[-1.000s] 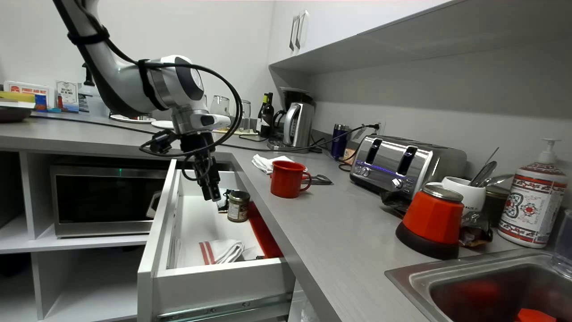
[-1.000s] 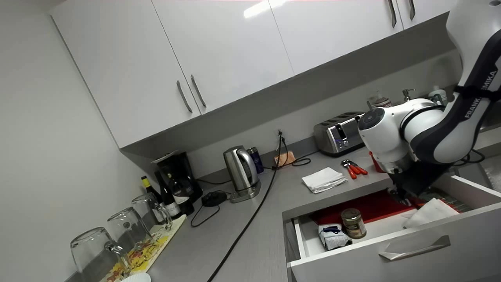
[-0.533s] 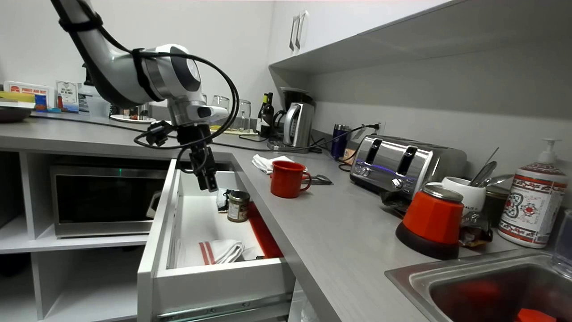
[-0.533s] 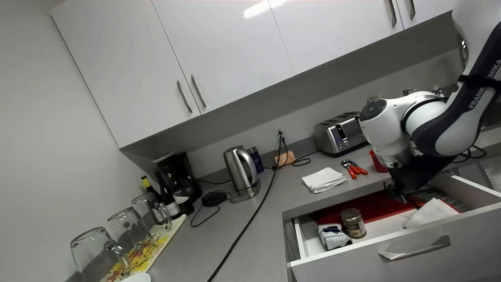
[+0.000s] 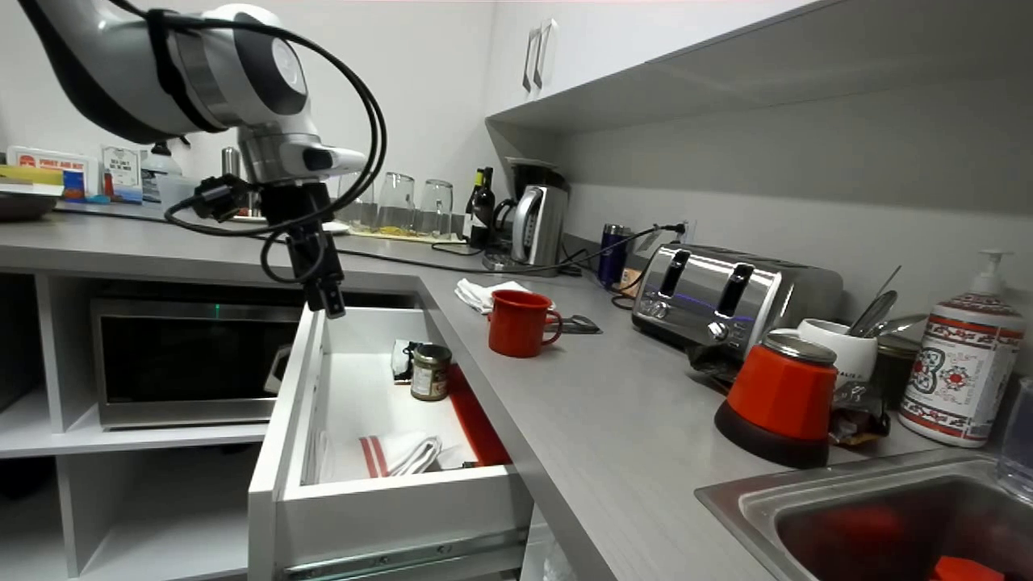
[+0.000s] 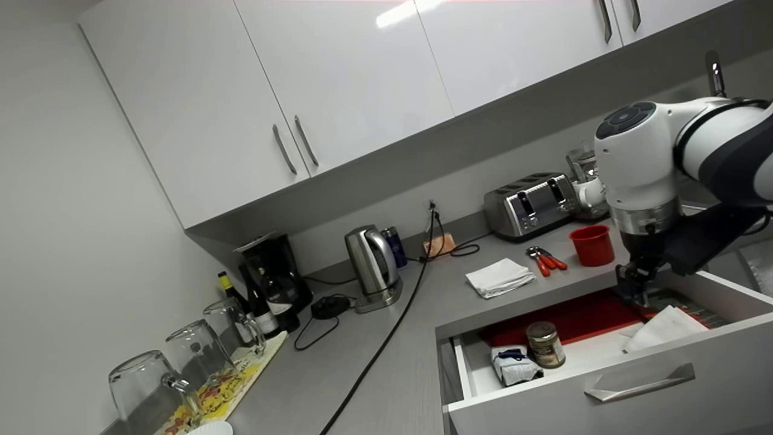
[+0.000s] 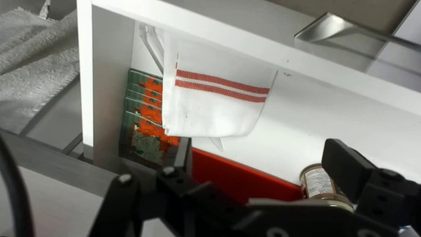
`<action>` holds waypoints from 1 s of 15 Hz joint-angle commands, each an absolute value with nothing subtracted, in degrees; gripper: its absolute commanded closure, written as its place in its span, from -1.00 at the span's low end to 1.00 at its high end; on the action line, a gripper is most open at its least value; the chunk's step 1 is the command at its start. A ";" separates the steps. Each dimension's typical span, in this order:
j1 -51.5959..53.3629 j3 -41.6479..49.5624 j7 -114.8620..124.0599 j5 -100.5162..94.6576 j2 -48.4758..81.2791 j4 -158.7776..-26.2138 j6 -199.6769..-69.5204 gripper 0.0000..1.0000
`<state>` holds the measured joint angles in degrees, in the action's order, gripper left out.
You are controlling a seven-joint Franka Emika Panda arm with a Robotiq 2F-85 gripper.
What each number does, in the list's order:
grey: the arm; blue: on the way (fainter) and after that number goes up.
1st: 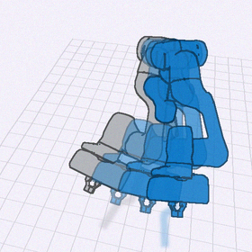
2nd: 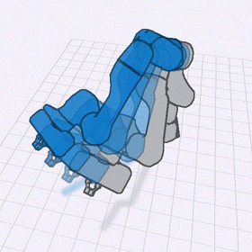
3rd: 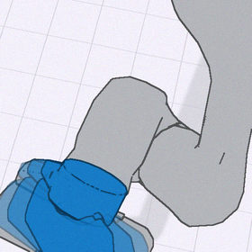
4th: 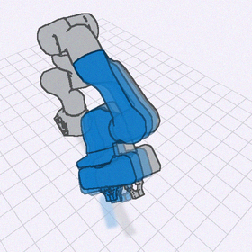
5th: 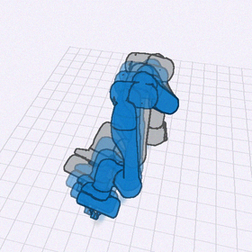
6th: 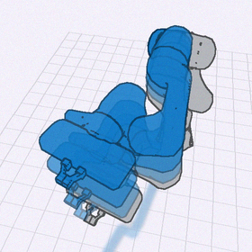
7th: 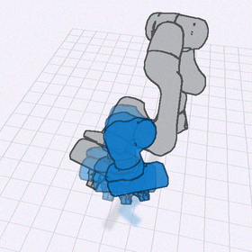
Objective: Open the top most drawer, pick up the towel from the countertop, put it in the drawer and close the drawer.
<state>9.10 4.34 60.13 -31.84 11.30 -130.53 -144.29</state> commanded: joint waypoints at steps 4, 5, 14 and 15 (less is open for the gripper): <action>9.05 -0.19 55.57 -29.51 5.19 -142.93 -148.88 -1.00; 9.11 -0.80 55.37 -29.29 5.11 -144.03 -149.41 -1.00; 9.86 -1.09 53.84 -26.24 14.42 -141.81 -148.87 -1.00; 10.20 -0.73 54.27 -26.52 15.62 -141.27 -148.63 -1.00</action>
